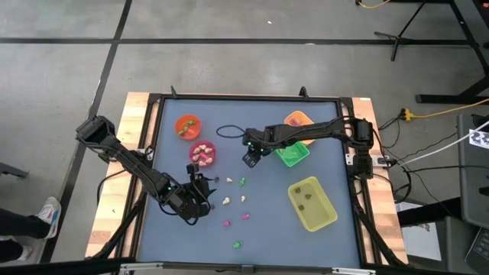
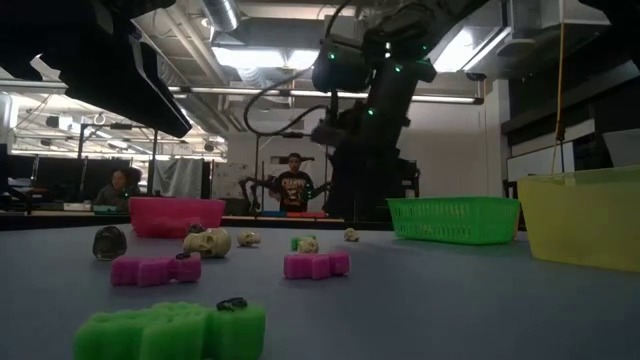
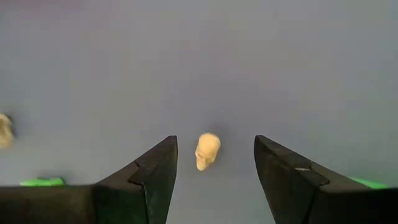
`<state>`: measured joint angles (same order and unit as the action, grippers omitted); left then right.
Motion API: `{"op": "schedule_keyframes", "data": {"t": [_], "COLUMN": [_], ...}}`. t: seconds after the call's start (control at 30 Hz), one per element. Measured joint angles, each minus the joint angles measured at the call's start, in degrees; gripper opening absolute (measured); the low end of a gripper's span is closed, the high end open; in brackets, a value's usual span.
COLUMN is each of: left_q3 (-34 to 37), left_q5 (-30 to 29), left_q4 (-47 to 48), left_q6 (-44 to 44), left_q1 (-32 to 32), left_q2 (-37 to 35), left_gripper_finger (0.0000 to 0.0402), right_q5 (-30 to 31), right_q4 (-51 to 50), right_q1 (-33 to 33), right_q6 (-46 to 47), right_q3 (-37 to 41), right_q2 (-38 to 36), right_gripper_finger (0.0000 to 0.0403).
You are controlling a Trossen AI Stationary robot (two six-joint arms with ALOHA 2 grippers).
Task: Sort Halloween decoration
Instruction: Put the white skull toy into the green bin
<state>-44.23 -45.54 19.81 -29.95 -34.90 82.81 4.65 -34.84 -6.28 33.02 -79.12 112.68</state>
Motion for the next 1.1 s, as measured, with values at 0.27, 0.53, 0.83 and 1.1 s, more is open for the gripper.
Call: {"op": "schedule_keyframes", "data": {"t": [0.27, 0.53, 0.83, 1.1], "left_q3": [0.0, 0.0, 0.0, 0.0], "left_q5": [0.0, 0.0, 0.0, 0.0], "left_q4": [0.0, 0.0, 0.0, 0.0], "left_q6": [0.0, 0.0, 0.0, 0.0], "left_q1": [0.0, 0.0, 0.0, 0.0], "left_q2": [0.0, 0.0, 0.0, 0.0], "left_gripper_finger": [0.0160, 0.0160, 0.0160, 0.0160], "right_q5": [1.8, 6.3, 6.4, 6.3], "right_q4": [4.1, 5.7, 9.6, 12.2], "right_q1": [2.6, 3.3, 3.3, 3.3], "right_q6": [0.5, 1.5, 2.8, 2.8], "right_q3": [2.5, 4.4, 7.8, 8.6], "right_q2": [0.1, 0.1, 0.1, 0.1], "right_gripper_finger": [0.0209, 0.0209, 0.0209, 0.0209]}}
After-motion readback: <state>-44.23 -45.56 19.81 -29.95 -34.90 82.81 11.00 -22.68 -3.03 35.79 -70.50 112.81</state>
